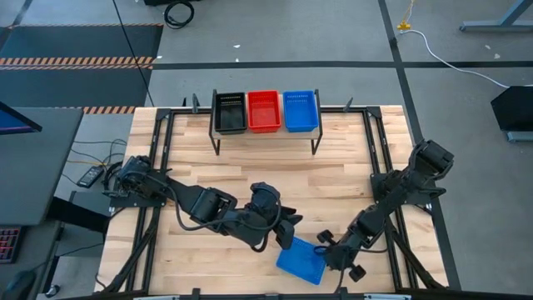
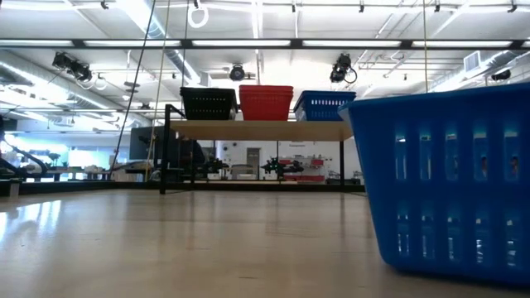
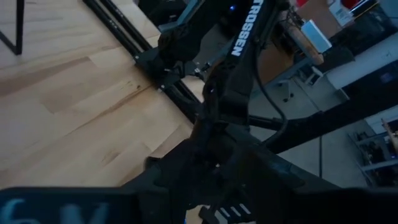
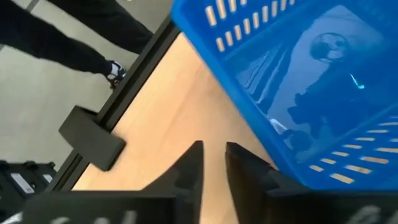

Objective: Stack baskets on shelf by color
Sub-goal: Stack the blue bin on the stacked blue bins on the shelf

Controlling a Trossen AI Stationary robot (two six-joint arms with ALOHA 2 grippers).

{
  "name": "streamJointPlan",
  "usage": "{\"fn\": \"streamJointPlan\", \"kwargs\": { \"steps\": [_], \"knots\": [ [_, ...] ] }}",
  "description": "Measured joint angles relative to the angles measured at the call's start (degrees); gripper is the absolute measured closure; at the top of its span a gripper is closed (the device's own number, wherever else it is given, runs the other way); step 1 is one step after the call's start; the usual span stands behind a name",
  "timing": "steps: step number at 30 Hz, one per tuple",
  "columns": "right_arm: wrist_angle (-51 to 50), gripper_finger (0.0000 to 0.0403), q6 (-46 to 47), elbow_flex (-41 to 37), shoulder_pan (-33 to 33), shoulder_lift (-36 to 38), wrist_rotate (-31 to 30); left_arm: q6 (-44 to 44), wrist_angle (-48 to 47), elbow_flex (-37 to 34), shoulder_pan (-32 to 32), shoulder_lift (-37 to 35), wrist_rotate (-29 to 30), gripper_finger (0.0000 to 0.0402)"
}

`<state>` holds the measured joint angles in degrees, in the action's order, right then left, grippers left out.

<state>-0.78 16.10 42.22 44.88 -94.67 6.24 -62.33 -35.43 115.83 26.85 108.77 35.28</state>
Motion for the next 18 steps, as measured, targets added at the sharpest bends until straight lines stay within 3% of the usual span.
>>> {"fn": "streamJointPlan", "kwargs": {
  "steps": [6, 18],
  "knots": [
    [0.0, 0.0394, 1.2, 0.0, -1.7, 0.0, 0.6, 0.6, 1.1, 0.0, -0.1, 0.0, 0.1, 0.0271],
    [-1.5, 0.0399, 1.9, 0.0, -5.9, 0.0, 1.1, 1.2, 1.1, 0.0, 0.0, 0.0, 0.1, 0.0285]
  ]
}}
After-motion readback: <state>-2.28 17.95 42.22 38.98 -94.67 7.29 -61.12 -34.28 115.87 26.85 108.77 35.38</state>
